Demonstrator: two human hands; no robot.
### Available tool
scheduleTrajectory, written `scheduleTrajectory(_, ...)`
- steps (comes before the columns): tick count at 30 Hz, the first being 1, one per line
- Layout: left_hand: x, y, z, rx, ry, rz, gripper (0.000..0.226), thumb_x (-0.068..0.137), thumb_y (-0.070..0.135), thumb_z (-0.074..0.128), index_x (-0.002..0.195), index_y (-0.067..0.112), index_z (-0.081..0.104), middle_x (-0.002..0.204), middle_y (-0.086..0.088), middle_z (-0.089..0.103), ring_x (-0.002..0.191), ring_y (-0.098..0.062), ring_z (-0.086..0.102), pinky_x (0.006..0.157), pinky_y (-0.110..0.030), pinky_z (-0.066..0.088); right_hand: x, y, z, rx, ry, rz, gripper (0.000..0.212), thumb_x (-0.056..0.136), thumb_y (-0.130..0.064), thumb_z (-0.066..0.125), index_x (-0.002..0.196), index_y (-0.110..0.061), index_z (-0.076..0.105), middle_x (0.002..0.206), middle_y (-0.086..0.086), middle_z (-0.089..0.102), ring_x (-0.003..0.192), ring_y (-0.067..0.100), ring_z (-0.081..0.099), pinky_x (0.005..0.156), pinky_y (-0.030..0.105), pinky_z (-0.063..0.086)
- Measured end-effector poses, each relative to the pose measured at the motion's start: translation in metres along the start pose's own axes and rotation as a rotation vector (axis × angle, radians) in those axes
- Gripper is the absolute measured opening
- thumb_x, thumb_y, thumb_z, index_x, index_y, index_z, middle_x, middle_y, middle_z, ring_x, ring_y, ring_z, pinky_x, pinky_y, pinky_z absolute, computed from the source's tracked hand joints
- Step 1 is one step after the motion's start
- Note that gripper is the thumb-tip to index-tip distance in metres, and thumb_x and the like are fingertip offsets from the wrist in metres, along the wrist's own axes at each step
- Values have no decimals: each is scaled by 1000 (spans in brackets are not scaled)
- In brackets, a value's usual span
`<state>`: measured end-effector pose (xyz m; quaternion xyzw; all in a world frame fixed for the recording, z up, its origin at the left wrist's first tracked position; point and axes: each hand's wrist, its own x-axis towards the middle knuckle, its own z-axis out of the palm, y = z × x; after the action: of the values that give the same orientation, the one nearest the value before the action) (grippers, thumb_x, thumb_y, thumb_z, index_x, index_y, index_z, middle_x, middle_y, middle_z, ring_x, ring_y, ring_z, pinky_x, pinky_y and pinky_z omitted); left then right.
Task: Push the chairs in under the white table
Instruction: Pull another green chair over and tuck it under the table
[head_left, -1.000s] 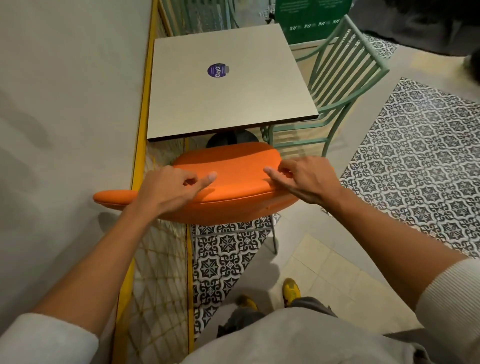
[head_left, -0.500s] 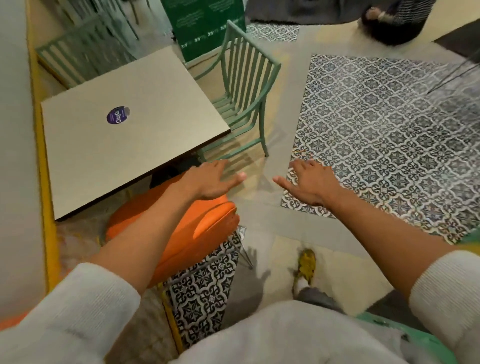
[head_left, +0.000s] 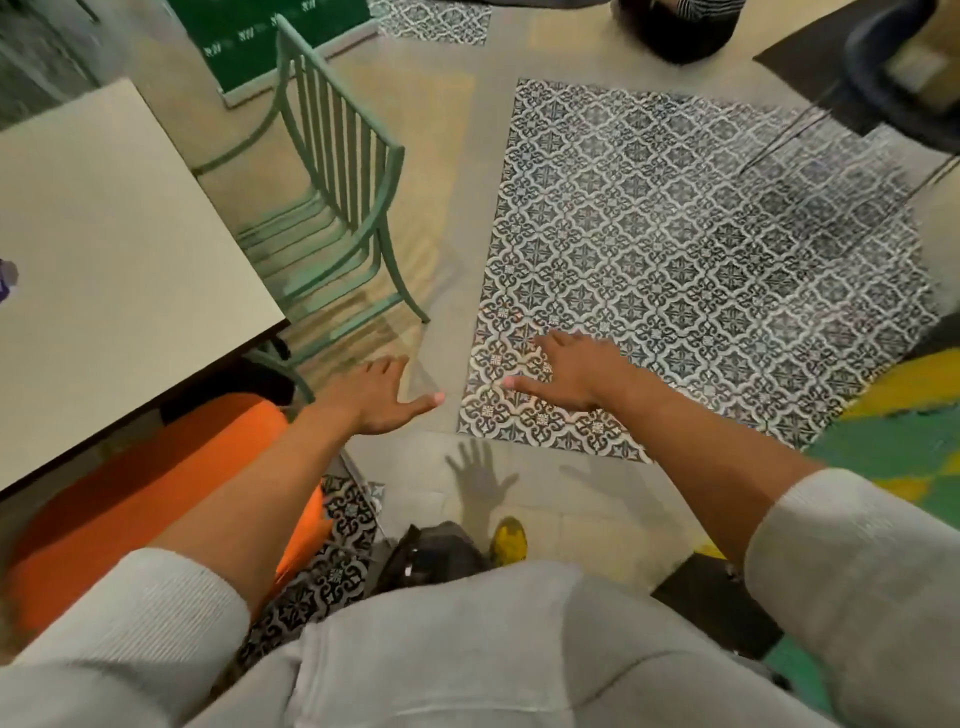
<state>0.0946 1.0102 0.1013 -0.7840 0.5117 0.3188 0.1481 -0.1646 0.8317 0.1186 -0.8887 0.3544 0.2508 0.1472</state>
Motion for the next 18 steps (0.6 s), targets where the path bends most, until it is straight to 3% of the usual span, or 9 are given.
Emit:
scheduleTrajectory(5,62,21,-38,-30,1,0,125,74,106,11,170,27,8,178,-2,11,163,-29,16,126,-62,24,52,30,-25,-33,-2,-26,120,82,-101,19,169,-19,24,175,9,26,159,35,30,122,65,28)
scheduleTrajectory(10,138,22,-88,-90,29,1,117,82,100,17,170,25,10,177,-4,14,163,-29,17,128,-57,23,136,57,-65,-72,-52,-44,117,85,-99,23,170,-18,19,177,9,19,161,36,25,126,66,22)
scheduleTrajectory(18,246,-50,-224,-223,170,-125,117,80,100,17,170,26,9,177,-3,14,162,-30,20,124,-64,27,303,64,-218,-111,14,-148,112,90,-94,29,170,-16,20,178,9,18,162,33,21,128,63,21)
